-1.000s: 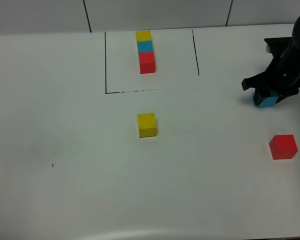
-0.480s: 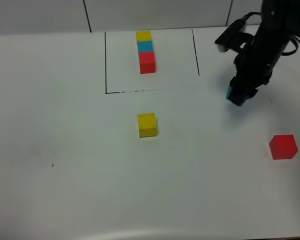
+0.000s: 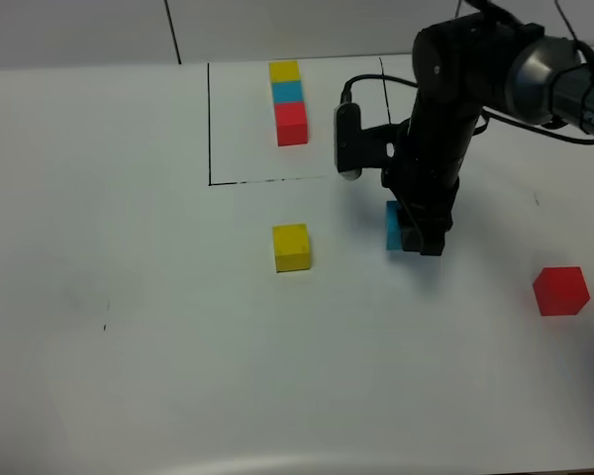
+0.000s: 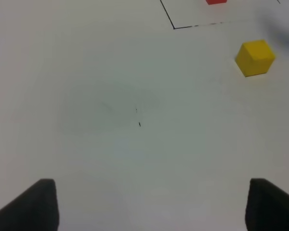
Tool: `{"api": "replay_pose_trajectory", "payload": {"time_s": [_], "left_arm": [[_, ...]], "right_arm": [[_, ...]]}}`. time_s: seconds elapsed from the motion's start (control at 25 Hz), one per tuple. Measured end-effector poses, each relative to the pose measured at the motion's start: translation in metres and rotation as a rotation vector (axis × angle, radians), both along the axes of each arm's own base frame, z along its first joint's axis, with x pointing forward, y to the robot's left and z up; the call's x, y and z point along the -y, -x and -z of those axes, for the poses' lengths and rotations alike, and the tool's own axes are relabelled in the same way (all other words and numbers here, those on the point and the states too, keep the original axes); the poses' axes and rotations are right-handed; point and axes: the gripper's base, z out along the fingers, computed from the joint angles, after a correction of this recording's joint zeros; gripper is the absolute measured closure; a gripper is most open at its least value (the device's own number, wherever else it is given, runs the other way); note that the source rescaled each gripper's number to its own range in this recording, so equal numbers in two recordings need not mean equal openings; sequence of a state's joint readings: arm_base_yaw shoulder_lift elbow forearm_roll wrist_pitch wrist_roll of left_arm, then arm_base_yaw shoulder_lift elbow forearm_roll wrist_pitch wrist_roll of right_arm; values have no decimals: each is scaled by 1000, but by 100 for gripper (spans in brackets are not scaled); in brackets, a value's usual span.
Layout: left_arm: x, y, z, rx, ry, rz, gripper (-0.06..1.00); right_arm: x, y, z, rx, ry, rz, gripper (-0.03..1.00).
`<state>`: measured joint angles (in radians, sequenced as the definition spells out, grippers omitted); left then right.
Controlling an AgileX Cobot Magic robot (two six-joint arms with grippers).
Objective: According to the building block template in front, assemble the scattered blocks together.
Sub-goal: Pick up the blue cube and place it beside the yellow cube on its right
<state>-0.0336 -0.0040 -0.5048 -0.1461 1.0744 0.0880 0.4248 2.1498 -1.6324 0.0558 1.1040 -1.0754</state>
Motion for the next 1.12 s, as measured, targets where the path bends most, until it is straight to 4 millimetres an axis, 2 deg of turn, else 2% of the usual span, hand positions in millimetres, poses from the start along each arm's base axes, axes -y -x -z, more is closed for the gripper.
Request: {"api": "replay_pose_trajectory", "payload": {"time_s": [0.16,0.36,0.96,1.12], "left_arm": [[0,0,0,0,0,0,28],[0,0,0,0,0,0,28],[0,0,0,0,0,0,28],[0,0,0,0,0,0,28]], "right_arm": [[-15,5,15,-22,11,-45,95],[-33,7,16,42,-18,-86,95],[-48,5,9,101,-75,-95,95],[-48,5,18,78,-64,-93,95]]}}
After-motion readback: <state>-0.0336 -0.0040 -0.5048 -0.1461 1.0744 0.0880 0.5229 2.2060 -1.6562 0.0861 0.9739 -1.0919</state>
